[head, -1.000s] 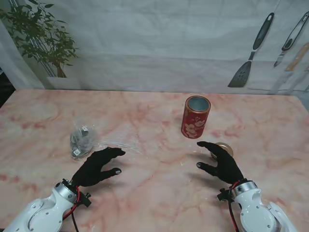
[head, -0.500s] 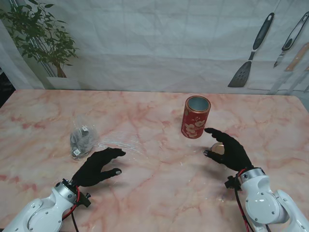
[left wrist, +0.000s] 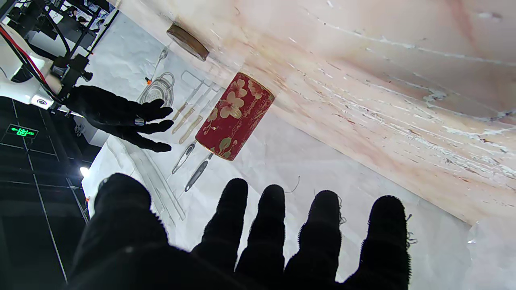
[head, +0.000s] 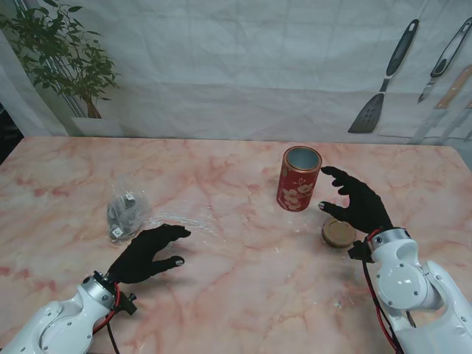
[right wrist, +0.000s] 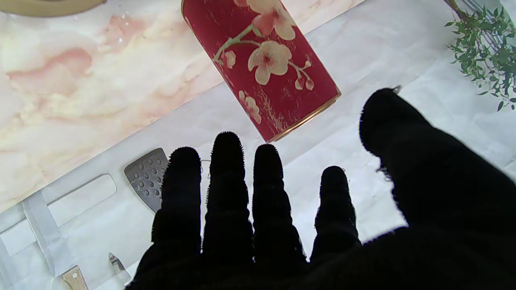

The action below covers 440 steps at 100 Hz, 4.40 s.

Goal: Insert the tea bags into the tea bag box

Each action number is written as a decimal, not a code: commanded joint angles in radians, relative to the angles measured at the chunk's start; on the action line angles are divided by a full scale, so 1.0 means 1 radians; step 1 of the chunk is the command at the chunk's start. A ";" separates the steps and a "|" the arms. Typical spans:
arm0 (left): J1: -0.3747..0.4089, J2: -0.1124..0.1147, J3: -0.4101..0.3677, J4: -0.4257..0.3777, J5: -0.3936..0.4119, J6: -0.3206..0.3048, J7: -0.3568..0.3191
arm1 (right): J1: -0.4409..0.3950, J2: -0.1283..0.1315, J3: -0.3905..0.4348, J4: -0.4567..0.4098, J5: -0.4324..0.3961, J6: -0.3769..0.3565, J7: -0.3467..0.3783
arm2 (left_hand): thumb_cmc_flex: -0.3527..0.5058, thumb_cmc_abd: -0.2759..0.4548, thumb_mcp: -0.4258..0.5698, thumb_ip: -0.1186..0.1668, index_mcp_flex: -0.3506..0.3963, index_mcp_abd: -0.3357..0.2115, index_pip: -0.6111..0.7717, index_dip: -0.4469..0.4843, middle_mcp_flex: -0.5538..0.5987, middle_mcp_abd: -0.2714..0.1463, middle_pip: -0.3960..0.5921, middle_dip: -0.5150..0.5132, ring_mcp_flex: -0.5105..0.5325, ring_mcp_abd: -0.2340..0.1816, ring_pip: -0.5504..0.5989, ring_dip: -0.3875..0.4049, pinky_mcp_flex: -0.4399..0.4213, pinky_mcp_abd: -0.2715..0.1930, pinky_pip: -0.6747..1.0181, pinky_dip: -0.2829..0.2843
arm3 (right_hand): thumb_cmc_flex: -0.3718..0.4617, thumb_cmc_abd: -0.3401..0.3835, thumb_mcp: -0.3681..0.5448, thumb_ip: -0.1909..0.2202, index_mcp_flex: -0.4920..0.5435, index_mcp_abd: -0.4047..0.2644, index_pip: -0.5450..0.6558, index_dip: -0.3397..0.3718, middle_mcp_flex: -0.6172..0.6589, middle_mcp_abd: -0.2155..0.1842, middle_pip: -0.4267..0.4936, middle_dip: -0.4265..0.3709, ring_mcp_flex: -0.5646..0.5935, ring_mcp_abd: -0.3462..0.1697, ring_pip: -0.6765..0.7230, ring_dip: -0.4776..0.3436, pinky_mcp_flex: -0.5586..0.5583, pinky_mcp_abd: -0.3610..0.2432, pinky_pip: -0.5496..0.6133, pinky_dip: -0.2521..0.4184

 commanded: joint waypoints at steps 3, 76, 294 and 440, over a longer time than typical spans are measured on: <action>0.003 0.002 -0.004 -0.010 0.002 0.003 -0.013 | 0.030 0.001 -0.006 0.007 -0.007 0.013 0.010 | -0.003 0.011 0.000 0.022 -0.036 -0.019 -0.002 -0.001 -0.026 -0.035 0.004 -0.012 -0.008 -0.012 -0.034 -0.002 -0.005 -0.004 -0.006 0.014 | 0.032 -0.043 0.029 0.007 -0.048 -0.038 -0.011 0.000 0.019 -0.014 0.030 0.024 0.030 0.002 0.030 0.021 0.005 0.018 0.032 0.003; 0.007 0.004 -0.023 -0.029 0.019 0.011 -0.017 | 0.205 0.030 -0.078 0.078 -0.109 0.167 0.139 | -0.002 0.012 -0.001 0.022 -0.035 -0.020 -0.001 -0.001 -0.024 -0.039 0.004 -0.012 -0.006 -0.012 -0.034 -0.002 -0.004 -0.002 -0.005 0.013 | 0.163 0.011 0.058 0.009 -0.069 -0.068 0.003 -0.001 0.049 -0.055 0.177 0.085 0.102 -0.019 0.175 0.087 0.054 0.039 0.143 0.007; 0.004 0.007 -0.023 -0.030 -0.011 0.008 -0.046 | 0.448 0.065 -0.318 0.182 -0.421 0.276 0.267 | 0.005 0.029 -0.003 0.018 -0.030 -0.020 0.000 0.000 -0.020 -0.037 0.002 -0.013 -0.003 -0.010 -0.034 -0.002 -0.004 -0.002 -0.003 0.013 | 0.374 0.267 -0.108 -0.104 0.423 0.041 0.791 -0.057 0.281 -0.088 0.288 0.240 0.267 -0.035 0.370 0.141 0.157 0.042 0.274 -0.017; 0.022 0.004 -0.032 -0.042 0.002 0.013 -0.029 | 0.664 0.041 -0.580 0.264 -0.349 0.240 0.220 | 0.006 0.028 -0.003 0.018 -0.030 -0.019 0.000 0.000 -0.020 -0.039 0.003 -0.012 -0.001 -0.012 -0.033 -0.001 -0.004 -0.002 -0.002 0.013 | 0.367 0.264 -0.111 -0.106 0.428 0.025 0.773 -0.038 0.289 -0.093 0.287 0.255 0.273 -0.044 0.373 0.146 0.162 0.036 0.271 -0.016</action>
